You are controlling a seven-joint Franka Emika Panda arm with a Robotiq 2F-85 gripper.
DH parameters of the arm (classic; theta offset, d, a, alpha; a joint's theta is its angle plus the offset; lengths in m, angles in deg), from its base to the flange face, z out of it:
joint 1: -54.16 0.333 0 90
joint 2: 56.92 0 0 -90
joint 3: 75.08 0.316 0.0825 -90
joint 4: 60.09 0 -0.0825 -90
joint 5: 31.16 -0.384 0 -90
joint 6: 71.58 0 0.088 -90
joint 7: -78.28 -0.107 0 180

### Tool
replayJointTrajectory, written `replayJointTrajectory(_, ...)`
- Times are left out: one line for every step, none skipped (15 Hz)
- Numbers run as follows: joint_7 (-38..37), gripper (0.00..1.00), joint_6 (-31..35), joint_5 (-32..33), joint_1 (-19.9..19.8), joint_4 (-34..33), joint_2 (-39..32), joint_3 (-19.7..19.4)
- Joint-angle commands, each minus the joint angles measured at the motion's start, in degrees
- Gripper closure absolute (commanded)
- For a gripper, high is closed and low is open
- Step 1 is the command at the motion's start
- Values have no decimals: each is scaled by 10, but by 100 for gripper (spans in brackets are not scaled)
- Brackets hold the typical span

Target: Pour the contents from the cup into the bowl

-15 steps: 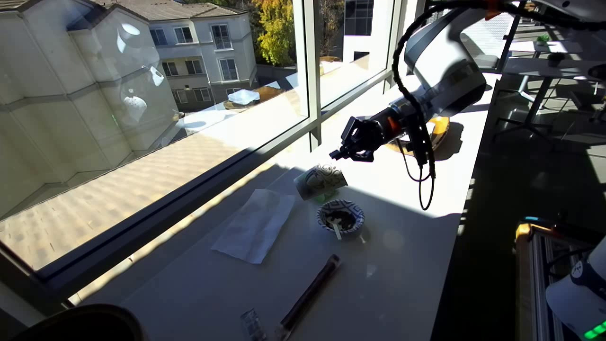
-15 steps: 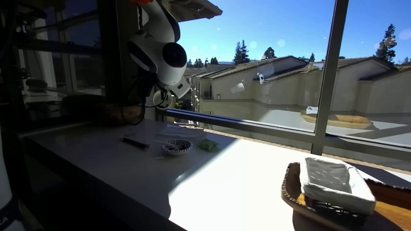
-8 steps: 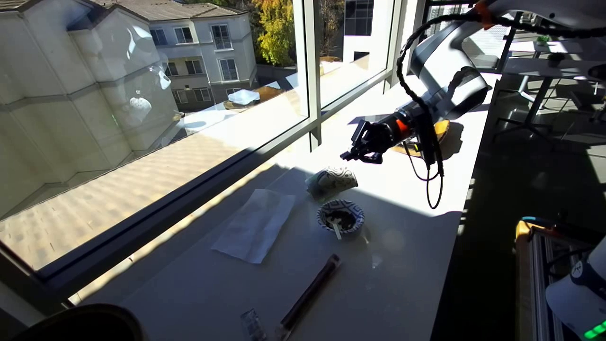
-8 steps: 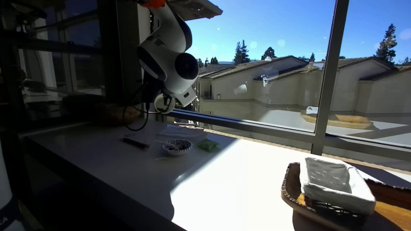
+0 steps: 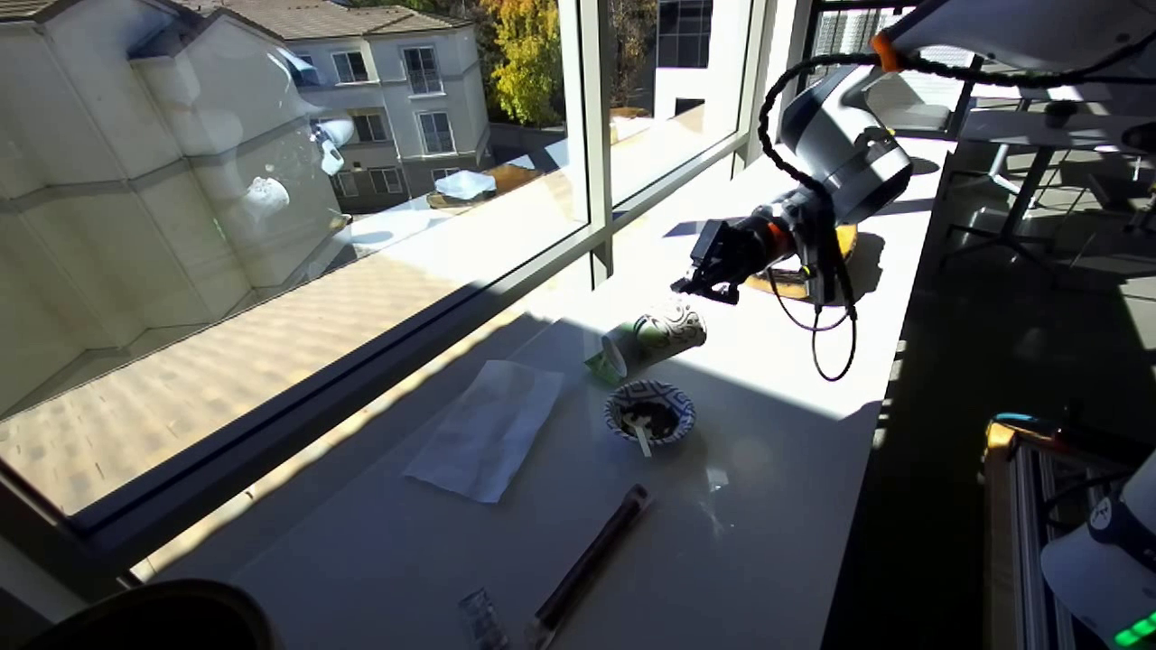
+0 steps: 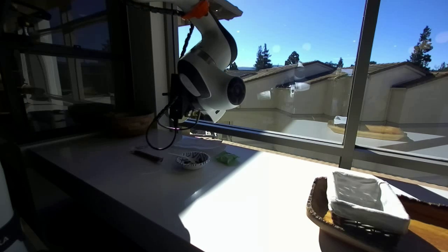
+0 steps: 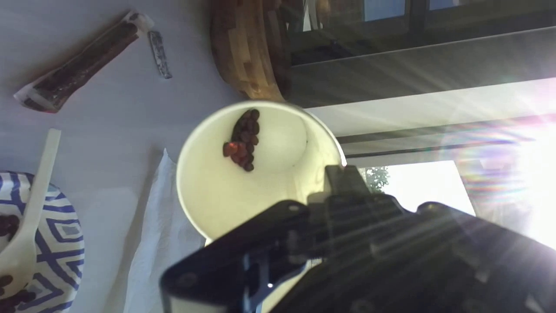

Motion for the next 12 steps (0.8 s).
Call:
replayJointTrajectory(31, 99, -72, 11, -18, -52, -80, -11)
replayJointTrajectory(31, 99, -76, 9, -21, -62, -96, -12)
replayJointTrajectory(31, 99, -83, 6, -23, -74, -115, -12)
replayJointTrajectory(13, 99, -78, 5, -22, -88, -132, -10)
replayJointTrajectory(21, 96, -55, 2, -18, -53, -88, -11)
replayJointTrajectory(21, 96, -55, 2, -19, -63, -104, -11)
replayJointTrajectory(21, 96, -56, 2, -19, -72, -116, -11)
replayJointTrajectory(21, 96, -58, 2, -19, -77, -124, -10)
replayJointTrajectory(21, 96, -61, 2, -19, -81, -127, -10)
replayJointTrajectory(20, 96, -62, 2, -19, -83, -128, -10)
replayJointTrajectory(20, 96, -62, 2, -19, -84, -128, -10)
replayJointTrajectory(20, 99, -62, 2, -19, -84, -128, -10)
